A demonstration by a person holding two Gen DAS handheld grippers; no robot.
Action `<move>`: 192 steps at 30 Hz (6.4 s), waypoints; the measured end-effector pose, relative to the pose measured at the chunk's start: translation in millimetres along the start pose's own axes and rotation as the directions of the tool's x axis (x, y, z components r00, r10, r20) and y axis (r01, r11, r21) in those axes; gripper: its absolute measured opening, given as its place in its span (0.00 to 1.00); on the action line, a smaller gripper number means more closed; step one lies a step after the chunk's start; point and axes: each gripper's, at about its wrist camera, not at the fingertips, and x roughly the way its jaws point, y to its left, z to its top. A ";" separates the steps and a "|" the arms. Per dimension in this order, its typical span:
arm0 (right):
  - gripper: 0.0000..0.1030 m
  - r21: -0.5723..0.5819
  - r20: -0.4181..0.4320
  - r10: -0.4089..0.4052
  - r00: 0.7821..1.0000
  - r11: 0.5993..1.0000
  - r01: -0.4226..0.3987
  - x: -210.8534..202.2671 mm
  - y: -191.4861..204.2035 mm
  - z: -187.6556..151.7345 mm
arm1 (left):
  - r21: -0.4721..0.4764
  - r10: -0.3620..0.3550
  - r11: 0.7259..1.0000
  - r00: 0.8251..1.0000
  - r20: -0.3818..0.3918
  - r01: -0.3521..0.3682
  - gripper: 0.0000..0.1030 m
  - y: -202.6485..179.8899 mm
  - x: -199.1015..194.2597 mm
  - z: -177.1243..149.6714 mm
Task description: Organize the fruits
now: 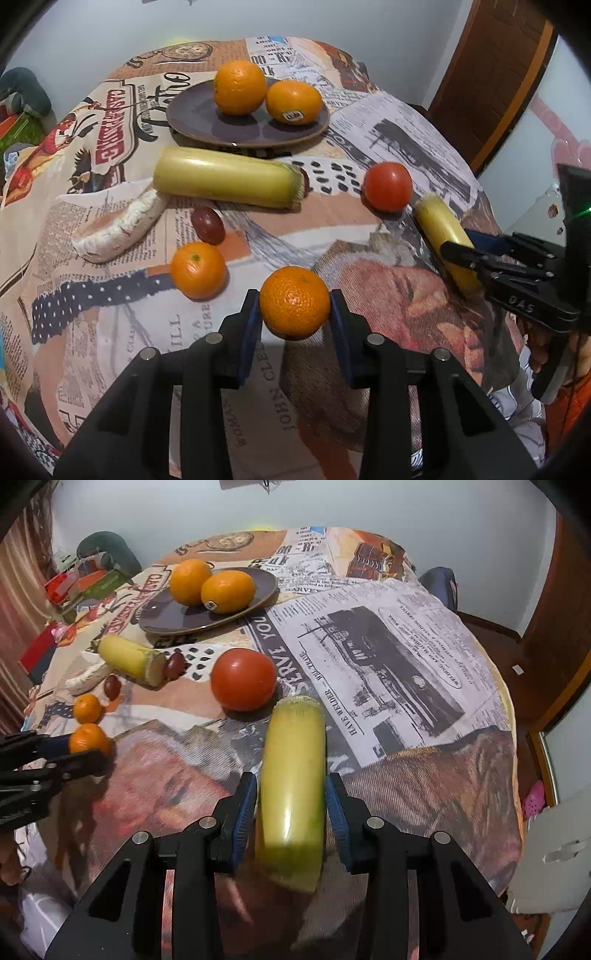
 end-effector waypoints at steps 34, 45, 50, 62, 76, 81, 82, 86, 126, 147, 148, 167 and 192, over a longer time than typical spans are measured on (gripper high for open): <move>0.35 -0.080 0.254 0.049 0.966 0.996 -0.029 -33.6 32.5 95.6 | -0.074 0.098 0.994 0.965 0.242 -0.082 0.36 61.8 -40.8 99.5; 0.35 -0.150 0.274 0.051 0.960 0.989 -0.010 -3.5 41.5 144.9 | -0.092 0.122 0.991 0.956 0.268 -0.100 0.36 87.3 -15.3 150.1; 0.35 -0.174 0.273 0.047 0.961 0.985 0.002 12.4 42.4 163.8 | -0.093 0.126 0.990 0.957 0.262 -0.105 0.36 95.7 2.3 168.3; 0.35 -0.244 0.224 0.051 0.973 0.970 0.005 58.6 47.7 197.3 | -0.097 0.114 0.991 0.973 0.201 -0.096 0.36 110.5 50.2 193.4; 0.35 -0.285 0.163 0.072 0.984 0.958 -0.023 91.7 51.0 212.3 | -0.089 0.092 0.993 0.985 0.148 -0.079 0.36 114.1 73.2 202.2; 0.37 -0.284 0.127 0.083 0.988 0.958 -0.044 97.7 49.3 210.3 | -0.087 0.090 0.993 0.986 0.143 -0.078 0.40 113.6 72.4 200.9; 0.38 -0.283 0.130 0.082 0.988 0.958 -0.042 96.9 49.1 209.8 | -0.090 0.089 0.993 0.985 0.146 -0.076 0.41 113.6 70.7 200.8; 0.38 -0.286 0.149 0.086 0.985 0.957 -0.040 86.0 49.3 208.9 | -0.085 0.087 0.994 0.984 0.154 -0.074 0.43 110.7 64.0 199.0; 0.44 -0.329 0.065 0.193 0.979 0.930 -0.162 27.7 130.0 93.5 | -0.120 0.143 0.984 0.987 0.071 -0.134 0.50 125.8 -17.9 62.5; 0.46 -0.364 -0.054 0.236 0.970 0.900 -0.240 79.3 157.8 111.4 | -0.111 0.076 0.991 0.997 0.028 -0.073 0.77 147.4 21.5 52.7; 0.45 -0.371 -0.052 0.237 0.970 0.897 -0.239 79.3 159.2 111.4 | -0.112 0.075 0.991 0.997 0.029 -0.071 0.77 147.5 21.7 53.3; 0.31 -0.308 0.041 0.218 0.975 0.931 -0.195 22.5 132.5 88.9 | -0.066 0.047 0.997 0.999 0.018 -0.046 0.58 127.7 4.2 29.1; 0.29 -0.173 0.055 0.245 0.968 0.957 -0.232 14.2 98.9 56.8 | -0.047 0.103 0.994 0.995 -0.013 -0.103 0.59 113.4 0.1 8.8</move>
